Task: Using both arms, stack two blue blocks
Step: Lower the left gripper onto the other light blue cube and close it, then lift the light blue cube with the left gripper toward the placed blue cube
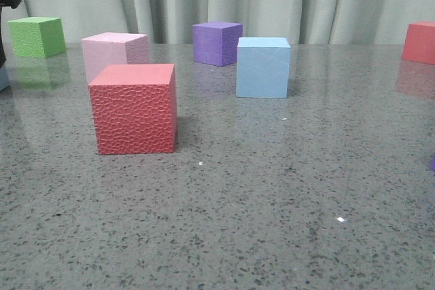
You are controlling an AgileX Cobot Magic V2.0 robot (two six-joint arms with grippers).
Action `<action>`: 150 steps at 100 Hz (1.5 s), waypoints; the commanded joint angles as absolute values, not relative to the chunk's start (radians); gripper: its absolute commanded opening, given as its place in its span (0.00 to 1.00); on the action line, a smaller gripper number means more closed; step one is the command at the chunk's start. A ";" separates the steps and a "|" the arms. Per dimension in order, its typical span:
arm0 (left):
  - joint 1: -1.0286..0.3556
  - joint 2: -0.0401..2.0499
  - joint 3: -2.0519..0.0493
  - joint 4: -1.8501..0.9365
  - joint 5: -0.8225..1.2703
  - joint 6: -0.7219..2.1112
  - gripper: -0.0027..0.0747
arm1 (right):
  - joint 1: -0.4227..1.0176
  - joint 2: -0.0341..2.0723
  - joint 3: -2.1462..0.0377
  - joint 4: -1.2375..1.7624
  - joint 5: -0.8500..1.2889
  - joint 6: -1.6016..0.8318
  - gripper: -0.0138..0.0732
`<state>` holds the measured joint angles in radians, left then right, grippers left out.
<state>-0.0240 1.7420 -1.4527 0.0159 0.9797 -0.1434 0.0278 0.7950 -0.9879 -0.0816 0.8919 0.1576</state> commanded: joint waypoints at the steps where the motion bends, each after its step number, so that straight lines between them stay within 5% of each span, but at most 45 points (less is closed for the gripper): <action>1: -0.044 1.665 -1.492 0.010 0.960 -0.152 0.33 | 0.023 0.789 -1.013 -0.097 0.820 0.151 0.85; 56: -0.270 1.626 -1.798 0.014 1.053 -0.152 0.33 | 0.023 0.789 -1.013 -0.096 0.820 0.152 0.85; 97: -0.429 1.643 -1.827 0.014 1.012 -0.263 0.33 | 0.023 0.789 -1.013 -0.079 0.820 0.152 0.85; 150: -0.614 1.880 -2.126 0.019 1.026 -0.345 0.33 | 0.023 0.789 -1.013 -0.073 0.821 0.152 0.85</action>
